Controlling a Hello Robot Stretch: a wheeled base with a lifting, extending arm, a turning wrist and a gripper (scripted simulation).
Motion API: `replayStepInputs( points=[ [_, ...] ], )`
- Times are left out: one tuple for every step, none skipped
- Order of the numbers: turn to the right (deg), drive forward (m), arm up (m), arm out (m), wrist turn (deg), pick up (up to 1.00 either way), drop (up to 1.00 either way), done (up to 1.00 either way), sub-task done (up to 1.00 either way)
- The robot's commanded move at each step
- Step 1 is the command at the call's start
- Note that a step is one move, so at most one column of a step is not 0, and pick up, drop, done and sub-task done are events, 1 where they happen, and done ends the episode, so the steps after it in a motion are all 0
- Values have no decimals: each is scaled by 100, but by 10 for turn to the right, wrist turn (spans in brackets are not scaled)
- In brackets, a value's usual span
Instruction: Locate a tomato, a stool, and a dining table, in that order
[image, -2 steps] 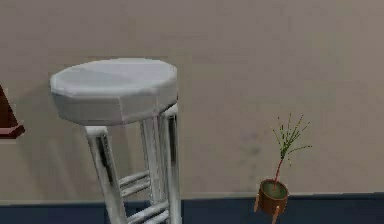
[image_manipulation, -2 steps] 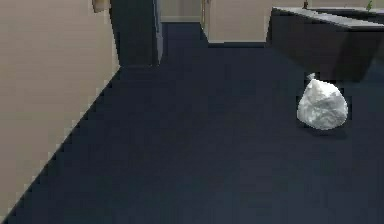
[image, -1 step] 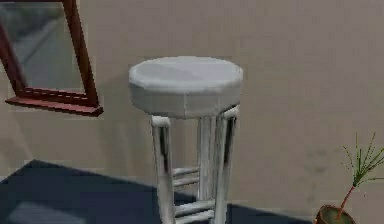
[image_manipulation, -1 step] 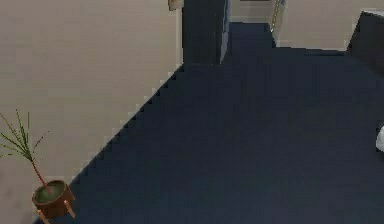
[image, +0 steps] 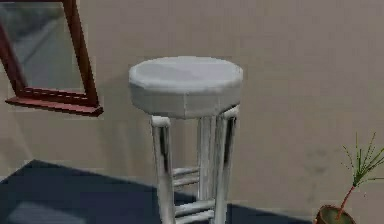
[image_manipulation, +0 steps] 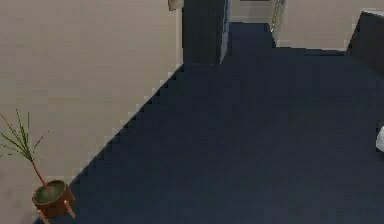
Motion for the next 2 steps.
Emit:
replayStepInputs(
  points=[
    [-450,0,0,0,0,0,0,0,0],
    [-450,0,0,0,0,0,0,0,0]
  ],
)
